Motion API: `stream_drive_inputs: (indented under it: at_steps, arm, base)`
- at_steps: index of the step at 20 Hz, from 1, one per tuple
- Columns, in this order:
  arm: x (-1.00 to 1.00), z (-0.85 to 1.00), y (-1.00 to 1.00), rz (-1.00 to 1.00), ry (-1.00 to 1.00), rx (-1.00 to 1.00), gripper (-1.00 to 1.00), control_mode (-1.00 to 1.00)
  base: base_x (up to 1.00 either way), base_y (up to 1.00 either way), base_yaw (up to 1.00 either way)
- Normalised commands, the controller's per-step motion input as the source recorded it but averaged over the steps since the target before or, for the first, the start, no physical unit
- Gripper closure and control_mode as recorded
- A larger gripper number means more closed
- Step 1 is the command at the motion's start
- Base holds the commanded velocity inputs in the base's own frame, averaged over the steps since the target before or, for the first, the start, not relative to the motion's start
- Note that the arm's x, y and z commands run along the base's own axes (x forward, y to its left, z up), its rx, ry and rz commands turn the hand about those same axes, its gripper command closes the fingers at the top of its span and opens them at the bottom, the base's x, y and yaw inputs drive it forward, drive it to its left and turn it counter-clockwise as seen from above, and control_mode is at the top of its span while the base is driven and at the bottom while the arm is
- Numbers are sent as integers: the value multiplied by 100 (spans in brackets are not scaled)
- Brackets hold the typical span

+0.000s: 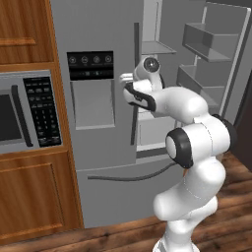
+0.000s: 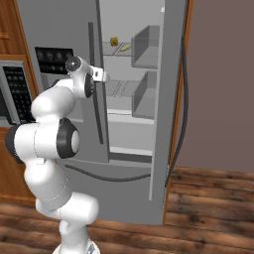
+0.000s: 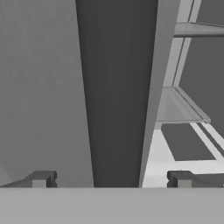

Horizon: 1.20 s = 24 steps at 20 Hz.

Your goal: Retrieve the butter from the fridge and place it on a plate on the dining table. Then retrieve the butter knife by the fridge and place it near the plate.

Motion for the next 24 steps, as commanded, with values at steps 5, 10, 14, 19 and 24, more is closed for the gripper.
stream_drive_inputs:
  at_steps: [5,10,14,19,24]
  arm:
    - [30,0,0,0,-4,0,100,-100]
    - [12,0,0,0,0,0,100,-100]
    - [0,0,0,0,0,0,100,-100]
    - [-11,1,15,-4,0,-5,100,-100]
    - [-40,9,55,-16,3,-3,100,-100]
  base:
    - [0,0,0]
    - [0,0,0]
    - [0,0,0]
    - [0,0,0]
    - [0,0,0]
